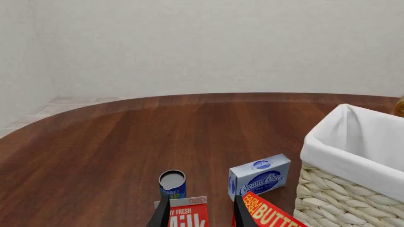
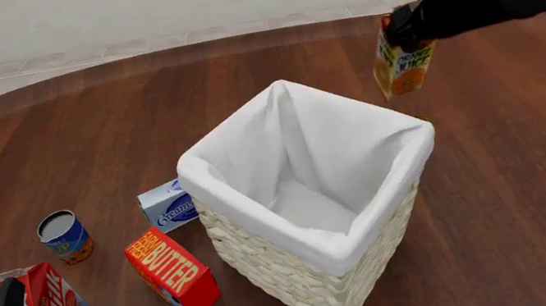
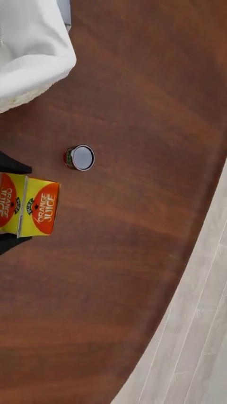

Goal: Pick up the orange juice, and put it in the basket.

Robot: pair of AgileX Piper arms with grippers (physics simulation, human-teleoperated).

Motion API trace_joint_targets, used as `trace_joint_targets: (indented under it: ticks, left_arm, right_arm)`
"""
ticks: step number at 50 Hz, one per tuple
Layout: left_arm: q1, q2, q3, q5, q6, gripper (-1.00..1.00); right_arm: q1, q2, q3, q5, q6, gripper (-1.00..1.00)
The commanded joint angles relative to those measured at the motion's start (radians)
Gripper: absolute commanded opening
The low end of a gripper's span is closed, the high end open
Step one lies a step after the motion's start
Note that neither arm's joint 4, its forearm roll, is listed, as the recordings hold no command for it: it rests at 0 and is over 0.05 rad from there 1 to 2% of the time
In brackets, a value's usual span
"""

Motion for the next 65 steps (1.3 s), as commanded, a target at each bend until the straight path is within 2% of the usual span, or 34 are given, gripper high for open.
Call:
trace_joint_targets:
  ticks: [1, 14, 19, 21, 27, 30, 31, 32, 33, 38, 41, 42, 47, 50, 51, 53, 58, 65]
  left_arm:
    - [0.0, 0.0, 0.0, 0.0, 0.0, 1.0]
    - [0.0, 0.0, 0.0, 0.0, 0.0, 1.0]
    - [0.0, 0.0, 0.0, 0.0, 0.0, 1.0]
    - [0.0, 0.0, 0.0, 0.0, 0.0, 1.0]
    - [0.0, 0.0, 0.0, 0.0, 0.0, 1.0]
    - [0.0, 0.0, 0.0, 0.0, 0.0, 1.0]
    - [0.0, 0.0, 0.0, 0.0, 0.0, 1.0]
    - [0.0, 0.0, 0.0, 0.0, 0.0, 1.0]
    - [0.0, 0.0, 0.0, 0.0, 0.0, 1.0]
    - [0.0, 0.0, 0.0, 0.0, 0.0, 1.0]
    - [0.0, 0.0, 0.0, 0.0, 0.0, 1.0]
    - [0.0, 0.0, 0.0, 0.0, 0.0, 1.0]
    - [0.0, 0.0, 0.0, 0.0, 0.0, 1.0]
    - [0.0, 0.0, 0.0, 0.0, 0.0, 1.0]
    - [0.0, 0.0, 0.0, 0.0, 0.0, 1.0]
    - [0.0, 0.0, 0.0, 0.0, 0.0, 1.0]
    - [0.0, 0.0, 0.0, 0.0, 0.0, 1.0]
    - [0.0, 0.0, 0.0, 0.0, 0.0, 1.0]
  right_arm:
    - [0.034, -0.067, -0.033, 0.025, 0.008, -1.0]
    - [0.067, -0.126, -0.035, 0.029, 0.008, -1.0]
    - [0.11, -0.161, -0.028, 0.026, 0.049, -1.0]
    - [0.108, -0.176, -0.023, 0.012, 0.039, -1.0]
    - [0.133, -0.202, -0.023, 0.019, 0.071, -1.0]
    - [0.186, -0.225, -0.021, 0.031, 0.14, -1.0]
    - [0.184, -0.231, -0.018, 0.029, 0.117, -1.0]
    - [0.188, -0.233, -0.018, 0.03, 0.121, -1.0]
    - [0.212, -0.245, -0.016, 0.031, 0.145, -1.0]
    - [0.275, -0.289, -0.004, 0.035, 0.186, -1.0]
    - [0.282, -0.295, -0.006, 0.041, 0.187, -1.0]
    - [0.314, -0.311, 0.0, 0.045, 0.211, -1.0]
    - [0.36, -0.334, 0.011, 0.056, 0.209, -1.0]
    - [0.38, -0.341, 0.011, 0.057, 0.229, -1.0]
    - [0.39, -0.341, 0.011, 0.059, 0.256, -1.0]
    - [0.395, -0.343, 0.017, 0.059, 0.242, -1.0]
    - [0.43, -0.337, 0.024, 0.063, 0.266, -1.0]
    - [0.451, -0.32, 0.044, 0.053, 0.269, -1.0]
